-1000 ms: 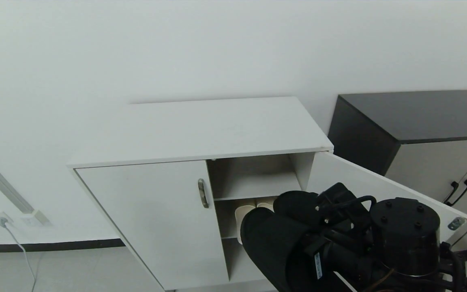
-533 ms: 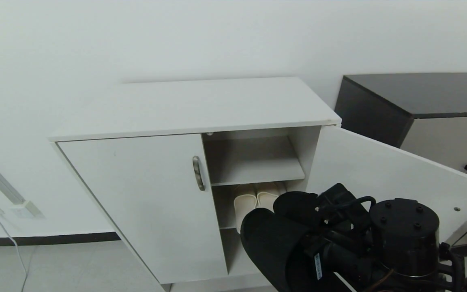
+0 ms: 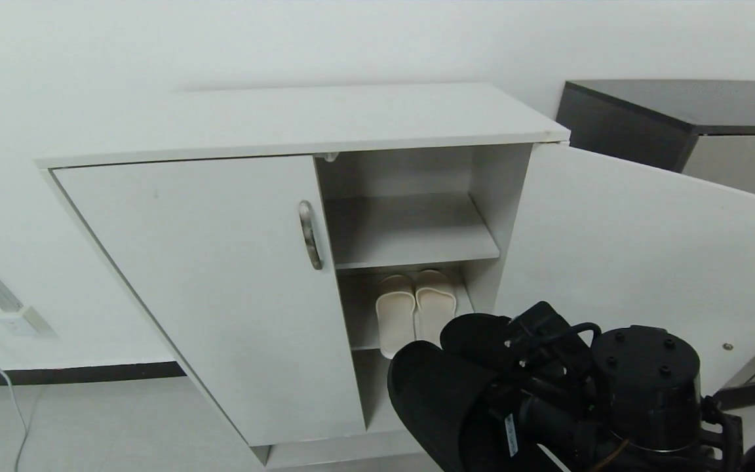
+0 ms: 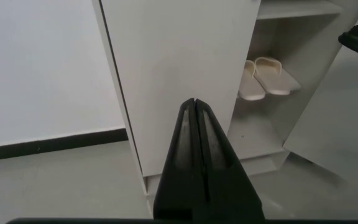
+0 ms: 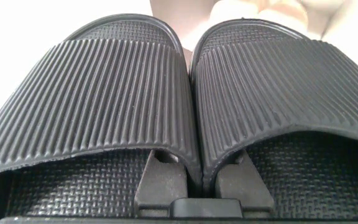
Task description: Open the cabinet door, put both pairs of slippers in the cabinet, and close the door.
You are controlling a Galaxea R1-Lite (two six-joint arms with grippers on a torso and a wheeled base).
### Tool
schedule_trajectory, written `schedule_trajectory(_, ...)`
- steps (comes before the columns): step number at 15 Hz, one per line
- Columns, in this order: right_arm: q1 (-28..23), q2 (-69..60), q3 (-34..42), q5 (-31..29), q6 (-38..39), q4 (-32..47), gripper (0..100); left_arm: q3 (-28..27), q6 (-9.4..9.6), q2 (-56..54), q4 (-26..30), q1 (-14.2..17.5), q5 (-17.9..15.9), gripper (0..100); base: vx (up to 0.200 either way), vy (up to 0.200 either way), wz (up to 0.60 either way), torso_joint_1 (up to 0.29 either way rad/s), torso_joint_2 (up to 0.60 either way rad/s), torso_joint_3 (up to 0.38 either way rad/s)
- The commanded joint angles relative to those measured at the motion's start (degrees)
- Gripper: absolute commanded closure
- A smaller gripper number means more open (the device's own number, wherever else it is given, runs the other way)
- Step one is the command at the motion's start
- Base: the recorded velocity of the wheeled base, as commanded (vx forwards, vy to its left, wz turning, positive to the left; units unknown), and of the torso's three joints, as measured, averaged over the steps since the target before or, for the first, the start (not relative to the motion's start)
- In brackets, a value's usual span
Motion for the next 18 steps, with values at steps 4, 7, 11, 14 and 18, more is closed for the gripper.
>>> schedule_trajectory(4, 0.62, 0.25, 0.35, 0.01, -0.08, -0.29, 100, 0.01, -0.01, 0.07, -0.01, 0.01, 0.00, 100, 0.000, 0.000, 0.00, -0.062, 0.45, 0.376)
schedule_trajectory(7, 0.71, 0.60, 0.53, 0.01, -0.08, -1.17, 100, -0.08, -0.01, 0.07, -0.01, 0.01, 0.00, 100, 0.000, 0.000, 0.00, -0.017, 0.39, 0.367)
schedule_trajectory(11, 0.71, 0.87, 0.79, 0.01, -0.08, -1.43, 100, 0.01, -0.01, 0.07, -0.01, 0.01, 0.00, 100, 0.000, 0.000, 0.00, 0.003, 0.07, 0.070)
schedule_trajectory(14, 0.71, 0.96, 1.23, 0.01, -1.13, -1.43, 100, 0.01, -0.01, 0.07, -0.01, 0.01, 0.00, 100, 0.000, 0.000, 0.00, 0.000, 0.00, 0.000)
schedule_trajectory(18, 0.80, 1.75, 1.58, 0.10, -1.13, -2.84, 100, 0.01, -0.01, 0.07, -0.01, 0.01, 0.00, 100, 0.000, 0.000, 0.00, 0.000, 0.00, 0.000)
